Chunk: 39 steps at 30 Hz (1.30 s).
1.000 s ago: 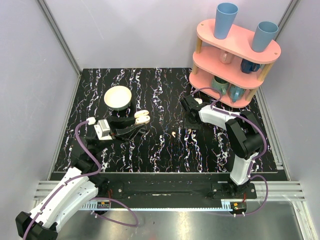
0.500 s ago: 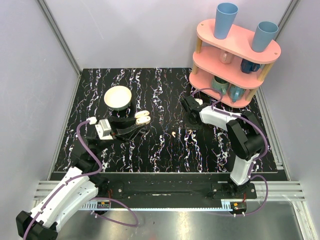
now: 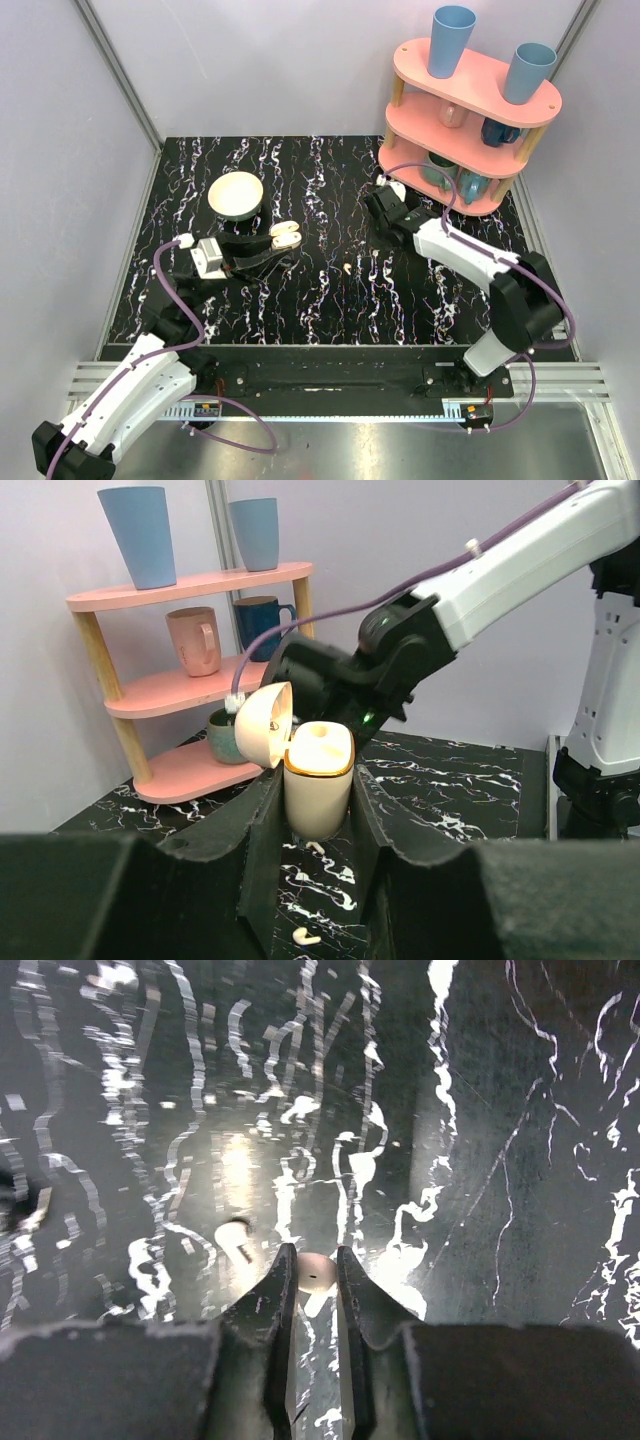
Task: Insert the wireless bluetooth earbuds into the charging case
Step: Insert the right earbud into the right side groove of the charging case.
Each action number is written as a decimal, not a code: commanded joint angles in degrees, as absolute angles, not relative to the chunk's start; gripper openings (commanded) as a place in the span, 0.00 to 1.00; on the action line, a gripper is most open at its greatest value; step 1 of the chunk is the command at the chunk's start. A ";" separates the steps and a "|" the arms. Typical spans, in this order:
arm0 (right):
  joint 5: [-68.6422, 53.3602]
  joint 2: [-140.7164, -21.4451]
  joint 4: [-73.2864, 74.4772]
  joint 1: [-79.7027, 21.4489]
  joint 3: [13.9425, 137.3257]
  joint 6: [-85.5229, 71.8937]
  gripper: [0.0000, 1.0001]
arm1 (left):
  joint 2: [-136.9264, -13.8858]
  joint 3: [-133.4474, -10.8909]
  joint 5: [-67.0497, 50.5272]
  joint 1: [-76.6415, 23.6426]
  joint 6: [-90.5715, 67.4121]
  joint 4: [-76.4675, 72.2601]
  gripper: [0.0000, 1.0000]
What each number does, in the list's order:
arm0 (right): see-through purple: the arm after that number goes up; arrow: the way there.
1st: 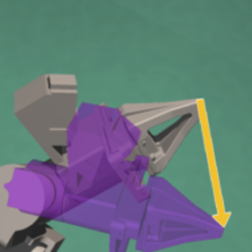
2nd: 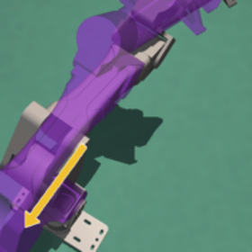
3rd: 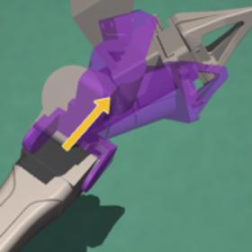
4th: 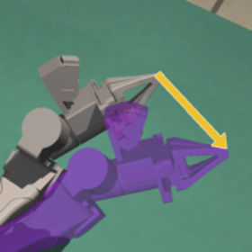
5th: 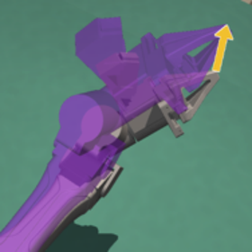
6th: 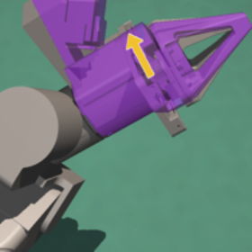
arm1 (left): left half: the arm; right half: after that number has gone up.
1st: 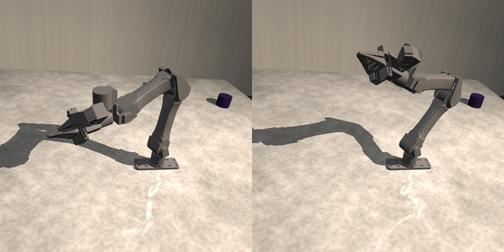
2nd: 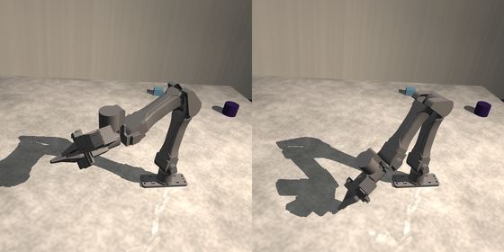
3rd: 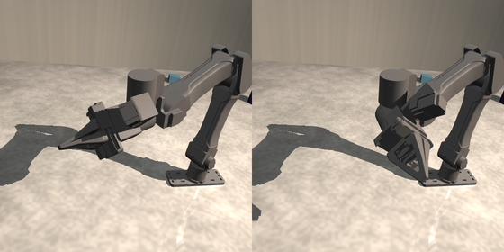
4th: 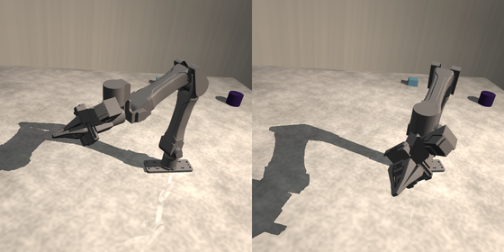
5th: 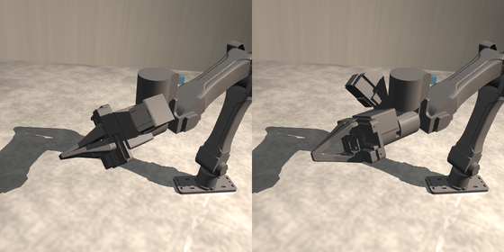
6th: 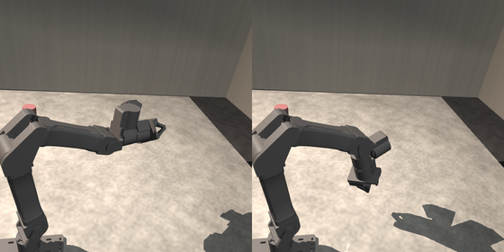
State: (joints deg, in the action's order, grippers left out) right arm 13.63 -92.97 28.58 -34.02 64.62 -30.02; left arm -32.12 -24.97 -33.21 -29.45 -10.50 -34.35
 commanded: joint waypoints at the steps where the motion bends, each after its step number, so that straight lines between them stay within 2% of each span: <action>1: 19.94 -83.51 27.60 -37.61 69.43 -26.55 0.10 | -32.61 -25.84 -32.79 -29.18 -10.72 -36.21 0.00; 12: 33.47 -71.64 23.74 -48.33 76.64 -13.72 0.07 | -34.80 -27.77 -26.90 -29.18 -11.86 -32.43 0.00; 22: 44.11 -69.52 11.70 -60.73 76.82 -1.59 0.05 | -38.67 -29.00 -23.56 -29.27 -16.61 -32.26 0.00; 39: 42.72 -71.28 -2.98 -68.20 75.59 2.37 0.04 | -41.66 -28.48 -23.64 -29.71 -19.51 -37.61 0.00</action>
State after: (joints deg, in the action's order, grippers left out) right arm 42.87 -70.67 2.81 -66.83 75.29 1.74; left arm -40.77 -26.37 -23.92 -29.47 -18.39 -32.12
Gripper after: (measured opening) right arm 0.191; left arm 0.329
